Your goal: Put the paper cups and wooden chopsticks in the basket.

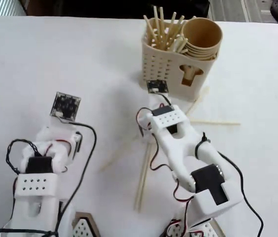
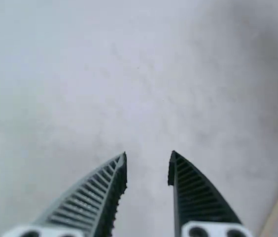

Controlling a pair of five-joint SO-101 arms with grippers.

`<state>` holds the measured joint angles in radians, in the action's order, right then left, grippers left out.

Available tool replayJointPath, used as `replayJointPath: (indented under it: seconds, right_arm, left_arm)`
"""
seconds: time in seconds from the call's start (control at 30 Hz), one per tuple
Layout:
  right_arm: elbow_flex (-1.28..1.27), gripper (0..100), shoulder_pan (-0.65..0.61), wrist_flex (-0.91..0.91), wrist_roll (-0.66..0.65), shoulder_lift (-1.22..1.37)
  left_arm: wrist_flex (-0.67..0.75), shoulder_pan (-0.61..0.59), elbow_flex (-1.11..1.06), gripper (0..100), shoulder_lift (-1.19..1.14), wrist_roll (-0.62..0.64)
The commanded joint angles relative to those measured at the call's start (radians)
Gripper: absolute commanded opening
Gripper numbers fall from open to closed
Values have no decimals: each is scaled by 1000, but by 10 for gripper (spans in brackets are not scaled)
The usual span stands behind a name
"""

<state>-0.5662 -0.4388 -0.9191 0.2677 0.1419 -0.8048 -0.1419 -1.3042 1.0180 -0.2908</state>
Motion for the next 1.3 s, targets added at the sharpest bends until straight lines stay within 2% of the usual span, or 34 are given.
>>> replayJointPath:
  seconds: [0.0,0.13,0.3,0.53,0.6,0.77,1.1,1.27]
  right_arm:
    - [49,19,-4,-38,-17,-54]
    - [75,19,-4,-122,-52,-176]
    - [87,18,-4,-205,-55,-331]
    - [84,22,-7,-288,-130,-470]
    - [77,39,-10,-292,-137,-458]
    - [54,165,-12,-288,-137,-341]
    - [57,173,-101,-136,-132,-136]
    - [54,173,-68,-67,-132,-50]
  left_arm:
    - [20,-12,5,147,24,-11]
    - [21,-12,-21,147,24,-12]
    - [21,-10,-55,146,24,-114]
    - [26,-10,-75,146,24,-121]
    - [26,-10,-75,146,24,-121]
    - [23,-10,-75,146,24,-121]
    - [20,-10,-77,146,24,-123]
    - [20,-10,-77,146,24,-123]
